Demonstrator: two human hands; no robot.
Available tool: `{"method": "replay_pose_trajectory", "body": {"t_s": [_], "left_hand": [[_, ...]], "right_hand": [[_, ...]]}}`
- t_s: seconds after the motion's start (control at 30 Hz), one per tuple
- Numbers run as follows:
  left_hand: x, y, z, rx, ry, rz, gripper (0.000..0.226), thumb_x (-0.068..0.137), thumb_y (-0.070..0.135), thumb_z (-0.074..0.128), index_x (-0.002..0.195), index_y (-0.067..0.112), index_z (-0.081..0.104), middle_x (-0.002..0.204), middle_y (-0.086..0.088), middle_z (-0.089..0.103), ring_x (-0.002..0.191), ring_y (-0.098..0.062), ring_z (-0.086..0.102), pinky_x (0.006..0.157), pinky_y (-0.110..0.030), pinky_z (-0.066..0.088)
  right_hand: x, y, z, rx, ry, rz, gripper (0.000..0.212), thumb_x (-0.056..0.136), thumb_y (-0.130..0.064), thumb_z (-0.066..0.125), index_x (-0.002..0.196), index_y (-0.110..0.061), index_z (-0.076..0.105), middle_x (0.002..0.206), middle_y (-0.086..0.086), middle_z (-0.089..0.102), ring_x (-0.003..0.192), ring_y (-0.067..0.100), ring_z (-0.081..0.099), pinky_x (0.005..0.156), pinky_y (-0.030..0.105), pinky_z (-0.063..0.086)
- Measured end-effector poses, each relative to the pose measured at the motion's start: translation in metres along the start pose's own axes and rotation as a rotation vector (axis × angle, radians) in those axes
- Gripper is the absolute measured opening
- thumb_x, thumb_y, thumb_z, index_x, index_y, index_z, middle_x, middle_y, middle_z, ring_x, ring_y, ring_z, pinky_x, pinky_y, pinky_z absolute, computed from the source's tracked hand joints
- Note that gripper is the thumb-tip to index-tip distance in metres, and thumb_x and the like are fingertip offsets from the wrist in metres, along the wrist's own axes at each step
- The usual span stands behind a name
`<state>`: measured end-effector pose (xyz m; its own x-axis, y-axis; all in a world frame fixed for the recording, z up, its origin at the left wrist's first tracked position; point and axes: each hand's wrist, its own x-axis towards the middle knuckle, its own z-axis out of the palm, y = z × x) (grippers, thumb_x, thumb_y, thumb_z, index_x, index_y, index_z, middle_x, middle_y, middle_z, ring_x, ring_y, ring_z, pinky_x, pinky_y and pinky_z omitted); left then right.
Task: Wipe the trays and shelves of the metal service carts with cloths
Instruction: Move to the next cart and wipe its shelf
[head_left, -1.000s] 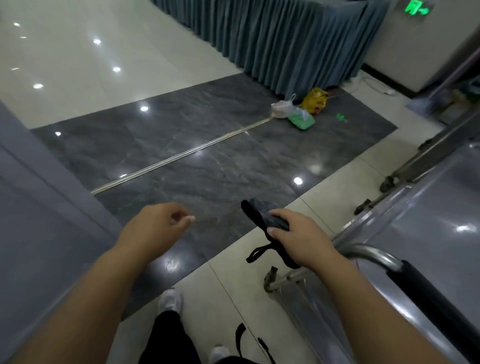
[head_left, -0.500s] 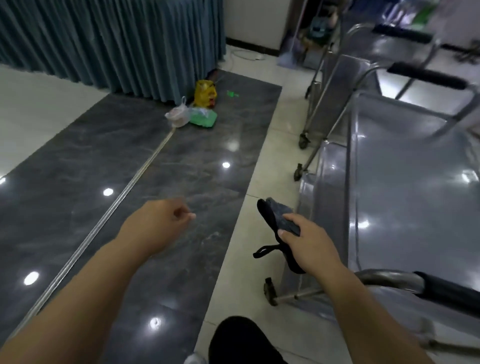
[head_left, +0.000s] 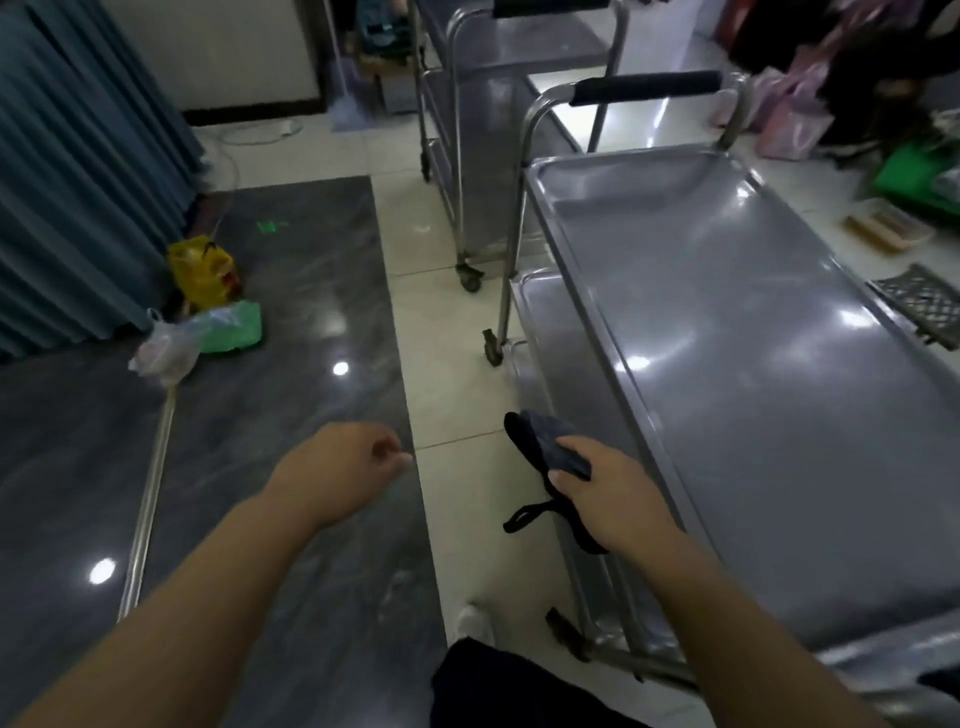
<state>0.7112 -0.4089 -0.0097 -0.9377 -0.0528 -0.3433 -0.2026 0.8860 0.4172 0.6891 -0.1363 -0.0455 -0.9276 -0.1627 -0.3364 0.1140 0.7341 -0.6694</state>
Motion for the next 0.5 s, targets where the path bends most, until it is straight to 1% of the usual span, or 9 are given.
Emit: {"method": "replay_pose_trajectory", "body": {"t_s": [0.07,0.2,0.27,0.37,0.43,0.5], "left_hand": [[0.039,0.001,-0.017,0.010,-0.004,0.047,0.022,0.088,0.044,0.056,0.098,0.027,0.066,0.098,0.005,0.066,0.089,-0.012,0.060,0.080,-0.031,0.050],[0.109,-0.002,-0.039,0.022,-0.062,0.120,0.026,0.088,0.044,0.056,0.103,0.025,0.065,0.101,0.005,0.066,0.090,-0.012,0.060,0.083,-0.032,0.050],[0.144,-0.004,-0.049,0.052,-0.111,0.161,0.027,0.088,0.045,0.055,0.104,0.025,0.064,0.101,0.006,0.065,0.091,-0.011,0.059,0.084,-0.033,0.050],[0.204,-0.011,-0.065,0.108,-0.180,0.248,0.029,0.089,0.045,0.053,0.108,0.025,0.063,0.104,0.003,0.064,0.093,-0.013,0.059,0.086,-0.034,0.050],[0.245,-0.016,-0.078,0.169,-0.202,0.329,0.029,0.090,0.045,0.052,0.107,0.024,0.062,0.103,0.003,0.064,0.090,-0.011,0.058,0.079,-0.028,0.048],[0.286,-0.018,-0.090,0.232,-0.227,0.409,0.027,0.090,0.045,0.052,0.105,0.025,0.063,0.101,0.004,0.064,0.086,-0.009,0.056,0.070,-0.023,0.042]], "right_hand": [[0.024,-0.013,-0.005,-0.009,0.008,0.019,0.031,0.091,-0.031,0.057,0.121,-0.029,0.057,0.111,0.003,0.062,0.095,0.020,0.059,0.085,0.041,0.050],[0.067,-0.032,-0.009,-0.032,0.041,0.076,0.026,0.092,-0.031,0.054,0.117,-0.026,0.057,0.108,0.006,0.060,0.091,0.021,0.058,0.082,0.040,0.051],[0.088,-0.039,-0.008,-0.037,0.071,0.131,0.032,0.092,-0.034,0.055,0.123,-0.028,0.054,0.113,0.004,0.059,0.095,0.021,0.057,0.085,0.039,0.050],[0.120,-0.048,-0.002,0.012,0.175,0.209,0.037,0.092,-0.036,0.055,0.128,-0.030,0.051,0.116,0.003,0.058,0.098,0.021,0.057,0.085,0.039,0.049],[0.142,-0.055,0.004,0.046,0.245,0.261,0.037,0.092,-0.036,0.055,0.128,-0.029,0.052,0.115,0.003,0.059,0.097,0.021,0.057,0.084,0.039,0.050],[0.163,-0.063,0.012,0.077,0.310,0.334,0.038,0.092,-0.036,0.055,0.129,-0.028,0.051,0.116,0.004,0.058,0.098,0.021,0.056,0.084,0.038,0.050]]}}
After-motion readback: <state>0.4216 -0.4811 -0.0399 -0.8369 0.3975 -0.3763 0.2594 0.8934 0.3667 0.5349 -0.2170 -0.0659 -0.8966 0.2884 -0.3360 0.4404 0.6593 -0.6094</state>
